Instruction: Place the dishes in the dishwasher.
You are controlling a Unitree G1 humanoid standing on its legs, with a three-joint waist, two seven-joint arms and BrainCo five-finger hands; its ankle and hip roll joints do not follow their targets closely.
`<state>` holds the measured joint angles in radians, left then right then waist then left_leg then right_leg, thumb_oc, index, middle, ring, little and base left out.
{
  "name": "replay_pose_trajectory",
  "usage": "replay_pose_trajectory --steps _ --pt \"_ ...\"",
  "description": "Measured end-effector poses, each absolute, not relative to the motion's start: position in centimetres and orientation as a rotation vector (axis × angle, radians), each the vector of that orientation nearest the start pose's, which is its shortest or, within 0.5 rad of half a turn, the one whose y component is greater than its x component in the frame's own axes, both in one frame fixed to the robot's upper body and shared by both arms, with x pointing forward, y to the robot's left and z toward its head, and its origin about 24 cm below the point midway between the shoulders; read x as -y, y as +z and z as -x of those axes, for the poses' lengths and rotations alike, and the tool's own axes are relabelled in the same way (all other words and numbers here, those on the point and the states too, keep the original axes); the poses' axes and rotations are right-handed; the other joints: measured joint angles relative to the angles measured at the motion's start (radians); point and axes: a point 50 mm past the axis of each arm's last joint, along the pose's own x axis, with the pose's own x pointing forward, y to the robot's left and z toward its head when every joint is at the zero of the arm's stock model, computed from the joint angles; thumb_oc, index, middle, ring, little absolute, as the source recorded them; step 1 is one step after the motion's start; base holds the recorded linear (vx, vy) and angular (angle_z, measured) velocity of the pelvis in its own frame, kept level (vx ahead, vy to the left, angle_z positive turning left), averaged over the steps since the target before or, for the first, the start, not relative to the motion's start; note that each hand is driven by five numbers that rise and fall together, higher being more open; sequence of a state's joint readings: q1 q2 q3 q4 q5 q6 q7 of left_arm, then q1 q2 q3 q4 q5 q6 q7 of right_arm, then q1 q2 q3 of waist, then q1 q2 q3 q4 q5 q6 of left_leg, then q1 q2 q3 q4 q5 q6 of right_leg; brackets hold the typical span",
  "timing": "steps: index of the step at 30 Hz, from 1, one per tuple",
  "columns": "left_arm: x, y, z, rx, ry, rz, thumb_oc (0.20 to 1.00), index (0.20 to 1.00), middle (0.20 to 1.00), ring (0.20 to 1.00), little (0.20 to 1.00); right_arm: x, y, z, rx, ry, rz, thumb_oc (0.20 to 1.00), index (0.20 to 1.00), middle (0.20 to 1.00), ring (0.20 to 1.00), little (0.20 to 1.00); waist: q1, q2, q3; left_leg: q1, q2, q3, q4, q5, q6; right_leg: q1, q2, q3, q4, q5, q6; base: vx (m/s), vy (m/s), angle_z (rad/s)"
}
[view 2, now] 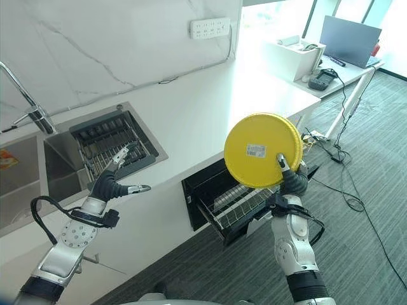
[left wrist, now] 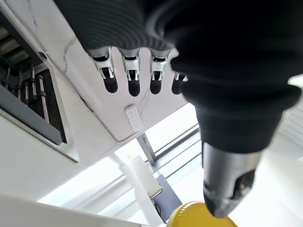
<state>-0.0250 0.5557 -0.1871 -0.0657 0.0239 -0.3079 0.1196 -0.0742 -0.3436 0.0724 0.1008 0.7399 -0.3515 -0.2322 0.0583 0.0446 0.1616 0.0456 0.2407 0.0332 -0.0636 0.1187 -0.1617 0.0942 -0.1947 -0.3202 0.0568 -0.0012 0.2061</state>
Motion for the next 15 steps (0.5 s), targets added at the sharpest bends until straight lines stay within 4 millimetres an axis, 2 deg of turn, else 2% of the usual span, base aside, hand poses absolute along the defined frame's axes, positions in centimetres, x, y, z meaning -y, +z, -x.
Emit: replay_pose_trajectory --steps 2,3,4,5,6,7,8,9,10,11,12,13,14,15 --pt "-19.0 9.7 -24.9 0.374 -0.163 -0.514 1.0 1.0 1.0 1.0 1.0 22.1 7.5 -26.5 0.261 -0.238 -0.42 0.2 0.2 0.2 0.2 0.2 -0.001 0.017 0.015 -0.028 0.02 -0.01 0.051 -0.017 0.024 -0.044 0.016 0.023 0.083 -0.062 -0.02 0.12 -0.228 0.02" --pt "-19.3 9.6 -24.7 0.37 -0.138 -0.51 1.0 1.0 1.0 1.0 1.0 21.9 7.8 -26.6 0.271 -0.219 -0.419 0.2 0.2 0.2 0.2 0.2 -0.003 0.013 0.036 -0.068 0.022 -0.007 0.14 -0.023 0.028 -0.101 0.018 0.067 0.196 -0.133 -0.042 0.18 -0.089 -0.03" --pt "-20.2 9.4 -24.3 0.357 -0.104 -0.513 1.0 1.0 1.0 1.0 1.0 21.5 7.7 -26.7 0.268 -0.196 -0.419 0.2 0.2 0.2 0.2 0.2 -0.003 -0.009 0.056 -0.12 0.016 0.006 0.255 -0.025 0.029 -0.151 0.005 0.098 0.308 -0.206 -0.063 0.32 0.09 0.02" --pt "-20.5 8.8 -23.9 0.332 -0.091 -0.51 1.0 1.0 1.0 1.0 1.0 21.4 7.5 -26.5 0.259 -0.189 -0.418 0.2 0.2 0.2 0.2 0.2 -0.006 -0.018 0.069 -0.161 0.017 0.003 0.347 -0.018 0.03 -0.154 -0.009 0.095 0.332 -0.218 -0.079 0.37 0.182 -0.07" --pt "-20.6 7.7 -23.1 0.288 -0.097 -0.505 1.0 1.0 1.0 1.0 1.0 21.0 6.8 -26.1 0.235 -0.183 -0.423 0.2 0.2 0.2 0.2 0.2 0.01 -0.02 0.075 -0.211 0.001 -0.004 0.44 -0.041 0.035 -0.14 -0.011 0.103 0.326 -0.219 -0.089 0.41 0.206 -0.04" --pt "-20.6 7.1 -22.6 0.269 -0.102 -0.498 1.0 1.0 1.0 1.0 1.0 20.9 6.7 -25.7 0.252 -0.186 -0.42 0.2 0.2 0.2 0.2 0.2 0.002 -0.009 0.078 -0.216 -0.06 -0.005 0.4 -0.125 0.038 -0.137 -0.021 0.1 0.296 -0.212 -0.091 0.33 0.227 -0.31" --pt "-20.6 6.9 -22.7 0.268 -0.105 -0.495 1.0 1.0 1.0 1.0 1.0 20.7 7.0 -25.7 0.263 -0.181 -0.414 0.2 0.2 0.2 0.2 0.2 0.015 0.01 0.08 -0.186 -0.107 0.025 0.275 -0.131 0.051 -0.125 -0.018 0.107 0.249 -0.189 -0.101 0.31 0.216 -0.22" --pt "-20.3 7.3 -23.2 0.292 -0.11 -0.494 1.0 1.0 1.0 1.0 1.0 20.7 7.3 -25.6 0.276 -0.18 -0.407 0.2 0.2 0.2 0.2 0.2 0.009 0.024 0.087 -0.171 -0.121 0.069 0.247 -0.134 0.067 -0.11 -0.013 0.103 0.216 -0.168 -0.101 0.27 0.222 -0.24" --pt "-19.9 7.8 -24.4 0.319 -0.11 -0.496 1.0 1.0 1.0 1.0 1.0 20.6 7.2 -25.6 0.273 -0.179 -0.404 0.2 0.2 0.2 0.2 0.2 0.006 0.028 0.093 -0.147 -0.135 0.094 0.254 -0.14 0.112 -0.09 -0.014 0.096 0.209 -0.159 -0.094 0.23 0.107 -0.07" --pt "-19.8 7.8 -25.2 0.32 -0.108 -0.508 1.0 1.0 1.0 1.0 1.0 20.4 7.1 -25.5 0.267 -0.171 -0.407 0.2 0.2 0.2 0.2 0.2 0.004 0.022 0.087 -0.132 -0.149 0.087 0.259 -0.141 0.112 -0.078 -0.023 0.103 0.215 -0.162 -0.086 0.24 0.074 -0.26" --pt "-19.7 8.2 -25.5 0.339 -0.108 -0.534 1.0 1.0 1.0 1.0 1.0 20.3 7.3 -25.2 0.28 -0.155 -0.411 0.2 0.2 0.2 0.2 0.2 0.004 0.002 0.085 -0.126 -0.16 0.091 0.254 -0.141 0.112 -0.075 -0.023 0.13 0.209 -0.165 -0.077 0.22 0.048 -0.27" --pt "-19.7 9.0 -25.7 0.37 -0.113 -0.555 1.0 1.0 1.0 1.0 1.0 20.4 7.8 -24.8 0.311 -0.156 -0.422 0.2 0.2 0.2 0.2 0.2 -0.006 -0.019 0.087 -0.131 -0.166 0.088 0.253 -0.141 0.112 -0.069 -0.028 0.127 0.195 -0.166 -0.081 0.23 0.048 -0.29" --pt "-20.0 9.5 -25.7 0.387 -0.11 -0.571 1.0 1.0 1.0 1.0 1.0 20.5 8.1 -24.7 0.332 -0.162 -0.431 0.2 0.2 0.2 0.2 0.2 -0.006 -0.039 0.087 -0.125 -0.177 0.086 0.245 -0.138 0.117 -0.064 -0.035 0.129 0.17 -0.151 -0.072 0.18 0.035 -0.22" --pt "-20.2 9.7 -25.6 0.388 -0.109 -0.583 1.0 1.0 1.0 1.0 1.0 20.6 8.2 -24.7 0.343 -0.171 -0.438 0.2 0.2 0.2 0.2 0.2 0.0 -0.047 0.086 -0.11 -0.179 0.087 0.244 -0.132 0.126 -0.046 -0.037 0.128 0.147 -0.131 -0.066 0.16 0.027 -0.32"
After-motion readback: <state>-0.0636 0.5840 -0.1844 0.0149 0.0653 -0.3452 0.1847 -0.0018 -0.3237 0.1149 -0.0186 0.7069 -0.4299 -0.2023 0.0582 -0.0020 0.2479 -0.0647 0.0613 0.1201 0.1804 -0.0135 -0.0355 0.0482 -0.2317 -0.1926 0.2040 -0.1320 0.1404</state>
